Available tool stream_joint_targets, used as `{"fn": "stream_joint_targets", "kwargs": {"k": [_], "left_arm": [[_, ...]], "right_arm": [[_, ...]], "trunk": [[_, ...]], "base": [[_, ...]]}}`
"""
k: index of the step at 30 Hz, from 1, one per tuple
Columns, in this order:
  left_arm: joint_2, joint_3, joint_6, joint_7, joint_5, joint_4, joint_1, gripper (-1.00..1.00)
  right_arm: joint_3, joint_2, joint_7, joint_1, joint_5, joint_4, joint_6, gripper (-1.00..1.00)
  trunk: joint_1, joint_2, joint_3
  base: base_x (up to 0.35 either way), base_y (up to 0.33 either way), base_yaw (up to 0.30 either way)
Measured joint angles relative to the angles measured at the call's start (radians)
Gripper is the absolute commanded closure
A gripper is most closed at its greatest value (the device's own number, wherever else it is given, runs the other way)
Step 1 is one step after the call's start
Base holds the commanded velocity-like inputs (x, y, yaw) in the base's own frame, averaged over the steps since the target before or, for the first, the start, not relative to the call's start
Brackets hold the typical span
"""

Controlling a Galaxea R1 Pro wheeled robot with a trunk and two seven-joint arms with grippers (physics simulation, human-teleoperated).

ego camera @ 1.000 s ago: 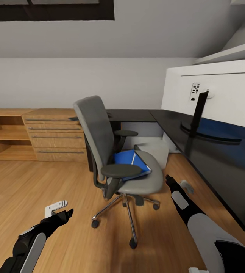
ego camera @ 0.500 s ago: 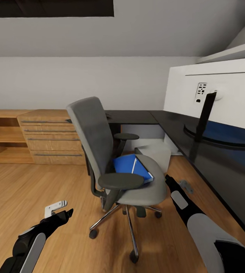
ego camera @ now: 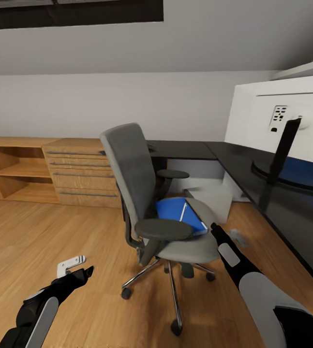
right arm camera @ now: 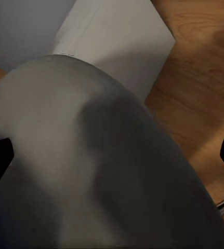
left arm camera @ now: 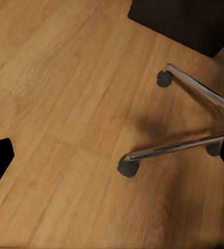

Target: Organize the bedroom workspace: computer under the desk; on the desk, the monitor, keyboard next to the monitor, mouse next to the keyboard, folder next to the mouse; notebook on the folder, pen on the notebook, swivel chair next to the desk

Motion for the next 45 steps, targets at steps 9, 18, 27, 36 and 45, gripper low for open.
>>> {"fn": "stream_joint_targets", "kwargs": {"k": [9, 18, 27, 36, 45], "left_arm": [[0.0, 0.0, 0.0, 0.0, 0.0, 0.0, 0.0, -1.0], [-0.001, -0.001, 0.0, 0.004, 0.001, 0.001, 0.0, -1.0], [-0.002, -0.002, 0.0, 0.002, 0.002, 0.004, 0.0, -1.0], [-0.002, -0.001, 0.0, 0.006, 0.003, 0.005, -0.001, -1.0], [0.0, 0.001, 0.0, 0.004, 0.002, 0.005, 0.0, -1.0]], "right_arm": [[-0.002, -0.001, 0.0, 0.0, 0.002, 0.0, -0.001, -1.0], [-0.004, -0.001, -0.003, 0.0, 0.007, -0.001, -0.001, -1.0], [-0.001, -0.003, 0.0, 0.001, -0.004, -0.001, 0.0, -1.0], [-0.002, -0.003, 0.0, 0.001, -0.004, -0.001, 0.0, -1.0], [-0.001, -0.003, 0.0, 0.001, -0.004, -0.001, 0.0, -1.0]], "trunk": [[0.0, 0.0, 0.0], [0.0, 0.0, 0.0], [0.0, 0.0, 0.0], [0.0, 0.0, 0.0], [0.0, 0.0, 0.0]], "base": [[0.0, 0.0, 0.274], [0.0, 0.0, 0.254], [0.071, -0.107, 0.019], [0.007, -0.01, -0.198], [0.19, 0.0, -0.022]]}}
